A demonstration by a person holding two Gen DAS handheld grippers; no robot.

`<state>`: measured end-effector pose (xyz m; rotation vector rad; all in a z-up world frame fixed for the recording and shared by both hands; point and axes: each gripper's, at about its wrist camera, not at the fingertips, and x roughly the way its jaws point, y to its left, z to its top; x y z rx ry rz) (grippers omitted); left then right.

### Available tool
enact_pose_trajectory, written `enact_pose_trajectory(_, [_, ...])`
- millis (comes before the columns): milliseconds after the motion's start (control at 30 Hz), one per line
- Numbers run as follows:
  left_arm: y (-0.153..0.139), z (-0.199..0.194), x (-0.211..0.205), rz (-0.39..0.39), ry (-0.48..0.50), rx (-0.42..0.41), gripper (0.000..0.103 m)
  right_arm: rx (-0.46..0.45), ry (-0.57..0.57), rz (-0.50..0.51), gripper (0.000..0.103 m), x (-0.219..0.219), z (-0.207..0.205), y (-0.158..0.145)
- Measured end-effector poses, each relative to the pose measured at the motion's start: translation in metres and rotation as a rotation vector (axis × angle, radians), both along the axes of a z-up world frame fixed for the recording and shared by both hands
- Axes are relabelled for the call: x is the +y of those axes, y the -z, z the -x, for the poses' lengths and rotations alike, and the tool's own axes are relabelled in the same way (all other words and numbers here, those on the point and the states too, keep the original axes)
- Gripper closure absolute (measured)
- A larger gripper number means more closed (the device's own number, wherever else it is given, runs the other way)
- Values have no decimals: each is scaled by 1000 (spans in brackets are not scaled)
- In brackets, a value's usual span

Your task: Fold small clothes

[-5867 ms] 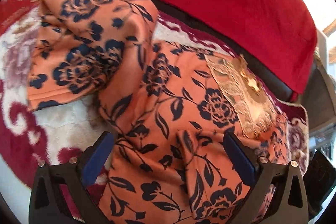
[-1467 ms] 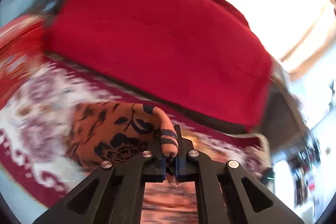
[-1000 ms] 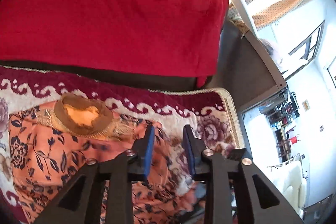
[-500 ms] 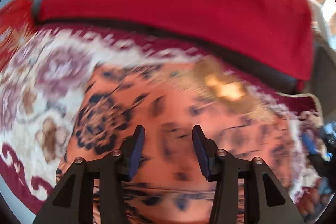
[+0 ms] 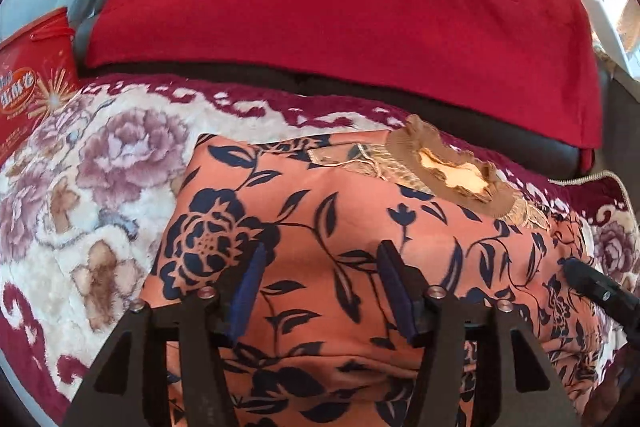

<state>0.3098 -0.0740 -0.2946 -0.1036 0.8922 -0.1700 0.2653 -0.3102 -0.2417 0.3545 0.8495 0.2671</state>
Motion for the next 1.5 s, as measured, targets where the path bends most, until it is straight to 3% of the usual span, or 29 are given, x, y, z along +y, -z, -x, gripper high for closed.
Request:
enact_pose_trajectory(67, [9, -2, -11, -69, 18, 20, 40, 39, -44, 14, 62, 18, -5, 10])
enact_pose_trajectory(133, [15, -3, -12, -86, 20, 2, 37, 137, -72, 96, 61, 35, -13, 33])
enact_pose_trajectory(233, [13, -2, -9, -89, 24, -4, 33, 104, -101, 185, 61, 49, -10, 34])
enact_pose_trajectory(333, [14, -3, -5, -88, 24, -6, 30, 67, -67, 102, 61, 40, -8, 23])
enact_pose_trajectory(467, [14, -2, -6, -104, 27, -17, 30, -21, 0, 137, 61, 40, -5, 9])
enact_pose_trajectory(633, [14, -1, -6, -115, 32, -25, 30, 97, 87, 178, 61, 36, -23, 33])
enact_pose_trajectory(867, [13, 0, -7, -129, 35, -32, 29, 67, 77, 177, 58, 32, -21, 24])
enact_pose_trajectory(1000, [13, 1, -7, -133, 38, -35, 29, 31, 141, 174, 58, 17, -4, 10])
enact_pose_trajectory(1167, [14, 2, -9, -151, 31, -42, 26, 95, 198, 225, 58, -7, 6, 17])
enact_pose_trajectory(1233, [15, 1, -9, -158, 19, -37, 22, 152, 193, 206, 57, -13, 3, 32])
enact_pose_trajectory(1400, [9, -3, -5, -146, 11, 8, 19, 119, 193, 157, 55, -22, 8, 22])
enact_pose_trajectory(1500, [0, -2, -2, -213, 5, -8, 19, 82, 233, 99, 55, -34, 15, 10])
